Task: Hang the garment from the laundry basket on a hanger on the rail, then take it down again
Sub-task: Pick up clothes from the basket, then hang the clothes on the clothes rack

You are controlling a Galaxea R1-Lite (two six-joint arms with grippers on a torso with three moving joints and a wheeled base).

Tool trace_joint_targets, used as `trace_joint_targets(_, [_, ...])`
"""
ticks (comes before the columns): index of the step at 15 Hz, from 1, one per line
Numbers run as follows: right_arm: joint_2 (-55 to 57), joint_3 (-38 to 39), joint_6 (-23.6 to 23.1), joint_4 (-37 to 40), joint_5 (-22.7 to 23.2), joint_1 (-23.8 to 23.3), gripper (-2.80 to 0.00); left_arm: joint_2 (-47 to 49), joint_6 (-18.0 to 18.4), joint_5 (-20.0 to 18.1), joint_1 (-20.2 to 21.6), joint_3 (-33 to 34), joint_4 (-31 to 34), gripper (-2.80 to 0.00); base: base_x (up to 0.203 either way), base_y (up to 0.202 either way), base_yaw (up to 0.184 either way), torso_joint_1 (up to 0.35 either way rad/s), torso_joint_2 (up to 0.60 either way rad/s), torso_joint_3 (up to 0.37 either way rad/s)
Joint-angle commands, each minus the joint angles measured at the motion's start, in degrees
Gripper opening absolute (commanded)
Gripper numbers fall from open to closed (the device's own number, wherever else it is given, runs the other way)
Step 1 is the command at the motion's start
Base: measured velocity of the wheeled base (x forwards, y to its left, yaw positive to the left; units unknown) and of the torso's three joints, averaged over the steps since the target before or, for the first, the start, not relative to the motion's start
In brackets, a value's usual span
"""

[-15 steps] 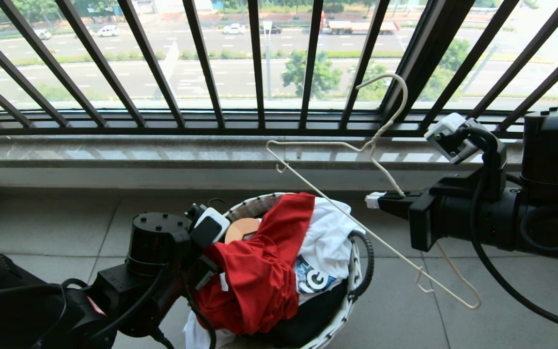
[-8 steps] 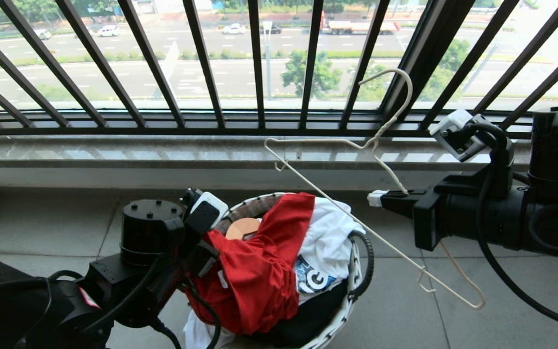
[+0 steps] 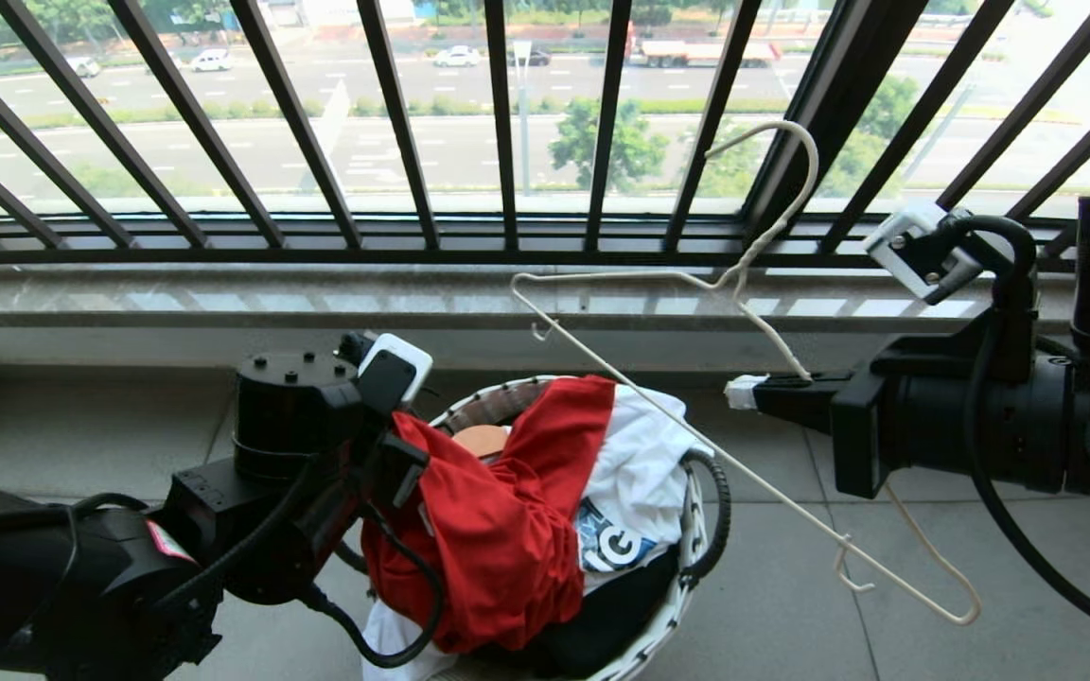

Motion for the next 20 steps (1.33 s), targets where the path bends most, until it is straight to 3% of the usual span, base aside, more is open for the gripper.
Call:
trace_joint_targets(1, [-0.7, -0.2, 0.0, 0.0, 0.1, 0.3, -2.80, -3.2, -4.1, -0.2, -0.1, -3.1, 8.5, -2.80, 0.000, 0.000, 0.000, 0.000, 0.00, 0.000])
trace_joint_targets(4, [-1.8, -0.3, 0.0, 0.9, 0.1, 1.8, -2.80, -6.5, -11.7, -5.3, -0.1, -7.5, 18.9, -2.80, 0.000, 0.000, 0.000, 0.000, 0.00, 0.000])
trace_joint_targets(6, [-2.2, -0.6, 0.0, 3.7, 0.1, 2.9, -2.80, -7.3, -14.7, -6.1, -0.1, -9.4, 21.7, -2.80, 0.000, 0.000, 0.000, 0.000, 0.00, 0.000])
trace_joint_targets(9, [-4.3, -1.4, -0.1, 6.4, 0.0, 2.9, -2.80, -10.1, -15.1, -8.5, -0.1, -9.7, 23.0, -2.80, 0.000, 0.000, 0.000, 0.000, 0.00, 0.000])
trace_joint_targets(15, [-9.3, -8.2, 0.0, 22.0, 0.1, 3.0, -2.80, -12.4, -18.0, -9.9, -1.6, -23.0, 41.7, -2.80, 0.000, 0.000, 0.000, 0.000, 0.00, 0.000])
trace_joint_targets(16, [-10.1, -9.1, 0.0, 24.0, 0.4, 3.0, -2.80, -12.2, -18.5, -11.8, -1.6, -24.4, 45.0, -2.80, 0.000, 0.000, 0.000, 0.000, 0.00, 0.000])
trace_joint_targets(18, [-11.3, -10.0, -0.1, 27.0, 4.0, 3.0, -2.80, -10.6, -19.9, -14.6, -1.7, -24.6, 45.4, -2.80, 0.000, 0.000, 0.000, 0.000, 0.00, 0.000])
trace_joint_targets(20, [-11.8, -10.7, -0.1, 29.8, 7.0, 4.7, -2.80, -8.9, -20.1, -15.0, -1.5, -25.4, 45.3, -2.80, 0.000, 0.000, 0.000, 0.000, 0.00, 0.000])
